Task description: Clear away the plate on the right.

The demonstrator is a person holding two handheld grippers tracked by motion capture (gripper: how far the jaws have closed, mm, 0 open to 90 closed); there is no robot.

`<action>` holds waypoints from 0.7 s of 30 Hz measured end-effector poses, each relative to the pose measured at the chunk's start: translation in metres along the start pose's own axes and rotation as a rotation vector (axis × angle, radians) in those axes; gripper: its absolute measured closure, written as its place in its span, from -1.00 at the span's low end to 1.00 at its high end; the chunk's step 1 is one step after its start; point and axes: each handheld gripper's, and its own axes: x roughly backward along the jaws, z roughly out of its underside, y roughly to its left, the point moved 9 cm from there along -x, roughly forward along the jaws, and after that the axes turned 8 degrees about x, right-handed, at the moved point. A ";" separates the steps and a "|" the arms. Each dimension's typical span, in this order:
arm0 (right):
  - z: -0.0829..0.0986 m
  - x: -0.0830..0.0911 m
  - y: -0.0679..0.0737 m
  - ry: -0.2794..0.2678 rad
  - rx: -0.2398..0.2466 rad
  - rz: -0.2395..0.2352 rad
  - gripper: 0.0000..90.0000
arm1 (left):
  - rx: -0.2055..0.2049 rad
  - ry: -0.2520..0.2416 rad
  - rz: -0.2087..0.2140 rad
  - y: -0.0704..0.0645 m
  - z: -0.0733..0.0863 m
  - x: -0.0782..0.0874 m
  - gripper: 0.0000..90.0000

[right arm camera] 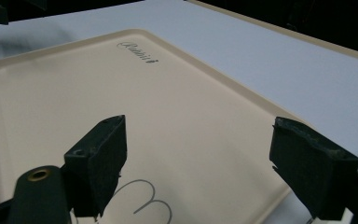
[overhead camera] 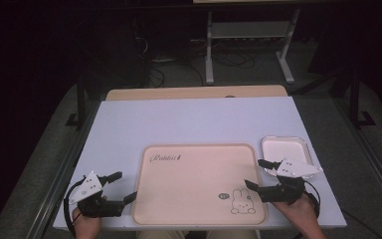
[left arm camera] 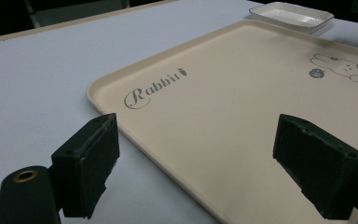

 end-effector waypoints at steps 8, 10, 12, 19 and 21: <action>-0.002 0.004 0.001 -0.015 -0.003 -0.007 -0.62 | -0.001 -0.002 -0.001 0.000 0.000 0.000 -0.69; -0.002 0.005 0.001 -0.015 -0.005 -0.008 -0.63 | -0.001 -0.004 0.000 0.000 0.000 0.001 -0.69; -0.002 0.006 0.000 -0.011 -0.005 -0.007 -0.64 | -0.003 -0.005 -0.001 0.000 0.000 0.001 -0.69; -0.001 0.010 -0.002 -0.012 -0.008 -0.002 -0.64 | -0.004 -0.009 -0.002 0.000 -0.001 0.002 -0.69; 0.000 0.011 -0.002 -0.009 -0.006 -0.004 -0.64 | -0.003 -0.009 -0.001 0.000 0.000 0.002 -0.69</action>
